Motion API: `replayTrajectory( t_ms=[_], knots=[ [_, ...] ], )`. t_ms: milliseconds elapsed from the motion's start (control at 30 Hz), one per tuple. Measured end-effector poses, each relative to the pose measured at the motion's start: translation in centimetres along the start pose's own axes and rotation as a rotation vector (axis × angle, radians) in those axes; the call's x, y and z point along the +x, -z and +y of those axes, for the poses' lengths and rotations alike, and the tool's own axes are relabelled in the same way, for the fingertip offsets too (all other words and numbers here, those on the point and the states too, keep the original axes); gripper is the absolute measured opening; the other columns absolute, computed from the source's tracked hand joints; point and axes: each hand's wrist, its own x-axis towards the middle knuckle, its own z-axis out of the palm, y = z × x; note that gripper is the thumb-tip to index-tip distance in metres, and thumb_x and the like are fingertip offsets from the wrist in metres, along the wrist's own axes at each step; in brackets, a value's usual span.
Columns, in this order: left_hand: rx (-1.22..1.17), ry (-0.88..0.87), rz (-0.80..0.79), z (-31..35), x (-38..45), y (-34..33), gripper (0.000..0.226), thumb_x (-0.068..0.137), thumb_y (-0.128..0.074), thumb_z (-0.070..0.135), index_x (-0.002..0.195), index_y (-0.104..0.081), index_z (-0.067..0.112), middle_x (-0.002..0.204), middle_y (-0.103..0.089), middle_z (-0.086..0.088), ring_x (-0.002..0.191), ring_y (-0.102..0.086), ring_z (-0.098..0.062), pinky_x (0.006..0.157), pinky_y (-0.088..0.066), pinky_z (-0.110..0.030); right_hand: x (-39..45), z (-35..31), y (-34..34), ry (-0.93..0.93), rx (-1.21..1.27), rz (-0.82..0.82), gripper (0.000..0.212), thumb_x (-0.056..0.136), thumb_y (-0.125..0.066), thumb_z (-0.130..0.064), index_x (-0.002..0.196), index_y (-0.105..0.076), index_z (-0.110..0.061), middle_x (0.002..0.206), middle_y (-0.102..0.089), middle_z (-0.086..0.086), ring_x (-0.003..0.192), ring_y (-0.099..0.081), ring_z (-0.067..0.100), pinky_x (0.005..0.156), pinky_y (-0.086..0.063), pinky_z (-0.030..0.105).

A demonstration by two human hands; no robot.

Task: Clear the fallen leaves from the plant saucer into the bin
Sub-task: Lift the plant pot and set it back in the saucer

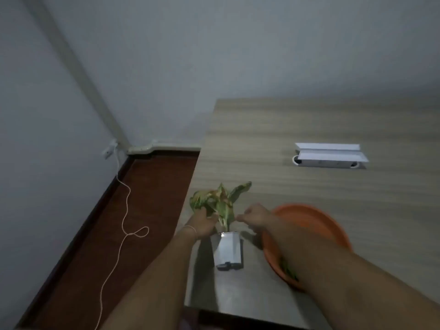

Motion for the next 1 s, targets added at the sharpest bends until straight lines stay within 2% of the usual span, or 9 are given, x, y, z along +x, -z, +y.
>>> replayTrajectory(
  t_ms=[100, 167, 267, 367, 533, 600, 700, 800, 1000],
  knots=[
    [-0.135, 0.154, 0.0, -1.7, -0.7, -2.1, 0.059, 0.093, -0.052, 0.041, 0.136, -0.045, 0.001, 0.134, -0.056, -0.016, 0.117, -0.056, -0.029, 0.089, -0.041, -0.028, 0.1, 1.5, -3.5, -0.068, 0.07, -0.037, 0.037, 0.077, -0.071, -0.042, 0.076, -0.066, -0.006, 0.067, -0.061, 0.004, 0.057, -0.056, 0.013, 0.048, -0.04, 0.024],
    [-0.223, 0.196, -0.036, -2.6, -1.3, -3.6, 0.054, 0.09, -0.055, 0.043, 0.125, -0.055, 0.003, 0.125, -0.062, -0.016, 0.103, -0.06, -0.026, 0.086, -0.044, -0.029, -0.5, 2.1, -5.3, -0.117, 0.261, -0.065, 0.039, 0.082, -0.072, -0.037, 0.083, -0.067, 0.002, 0.069, -0.064, 0.007, 0.055, -0.06, 0.013, 0.044, -0.04, 0.02],
    [-0.356, 0.236, -0.037, -4.1, -1.0, -4.8, 0.065, 0.072, -0.059, 0.064, 0.107, -0.068, 0.01, 0.105, -0.073, -0.008, 0.089, -0.067, -0.019, 0.086, -0.054, -0.035, -0.6, 2.0, -5.6, -0.136, 0.415, -0.08, 0.034, 0.086, -0.072, -0.031, 0.069, -0.064, -0.003, 0.061, -0.062, 0.006, 0.043, -0.058, 0.009, 0.041, -0.039, 0.017],
    [-0.373, 0.238, -0.045, -5.5, 0.3, -5.3, 0.074, 0.062, -0.062, 0.074, 0.096, -0.073, 0.009, 0.092, -0.076, -0.006, 0.083, -0.072, -0.02, 0.083, -0.058, -0.039, -0.4, 2.7, -5.6, -0.144, 0.517, -0.111, 0.031, 0.084, -0.076, -0.03, 0.074, -0.067, -0.001, 0.069, -0.068, 0.011, 0.051, -0.066, 0.013, 0.048, -0.048, 0.023],
    [-0.41, 0.168, -0.034, -1.9, 0.4, -4.0, 0.037, 0.077, -0.074, 0.042, 0.082, -0.072, 0.005, 0.079, -0.075, -0.01, 0.067, -0.07, -0.017, 0.051, -0.05, -0.022, 0.1, 3.6, -4.3, -0.115, 0.605, -0.072, 0.038, 0.078, -0.077, -0.035, 0.094, -0.072, 0.0, 0.093, -0.075, 0.015, 0.089, -0.073, 0.025, 0.079, -0.061, 0.041],
    [-0.457, 0.13, -0.016, 0.2, 1.0, -4.0, 0.028, 0.075, -0.079, 0.033, 0.075, -0.071, 0.006, 0.075, -0.074, -0.01, 0.062, -0.069, -0.017, 0.046, -0.049, -0.021, 0.1, 4.1, -2.8, -0.067, 0.632, -0.029, 0.033, 0.078, -0.075, -0.035, 0.092, -0.071, -0.004, 0.091, -0.074, 0.012, 0.088, -0.071, 0.024, 0.073, -0.058, 0.038],
    [-0.45, 0.065, 0.006, 3.7, 2.4, -5.0, 0.042, 0.06, -0.083, 0.042, 0.076, -0.071, 0.005, 0.079, -0.076, -0.011, 0.075, -0.073, -0.023, 0.064, -0.06, -0.036, -0.5, 5.2, 0.2, -0.004, 0.69, 0.079, 0.018, 0.085, -0.072, -0.024, 0.098, -0.07, -0.012, 0.089, -0.071, 0.004, 0.086, -0.067, 0.019, 0.077, -0.054, 0.039],
    [-0.456, 0.002, -0.01, 7.2, 3.7, -6.9, 0.055, 0.053, -0.082, 0.047, 0.085, -0.072, 0.003, 0.084, -0.076, -0.01, 0.082, -0.073, -0.024, 0.078, -0.059, -0.046, -0.6, 7.6, 3.7, 0.033, 0.714, 0.189, 0.046, 0.083, -0.075, -0.016, 0.124, -0.061, 0.001, 0.104, -0.072, 0.01, 0.094, -0.068, 0.019, 0.087, -0.055, 0.037],
    [-0.403, -0.108, -0.133, 12.6, 4.5, -11.5, 0.035, 0.064, -0.084, 0.03, 0.09, -0.067, 0.013, 0.088, -0.074, 0.0, 0.085, -0.07, -0.018, 0.075, -0.059, -0.035, -1.7, 13.2, 9.5, 0.065, 0.602, 0.29, 0.075, 0.073, -0.085, -0.017, 0.139, -0.051, -0.007, 0.116, -0.069, 0.003, 0.098, -0.07, 0.006, 0.083, -0.058, 0.025]
  ],
)
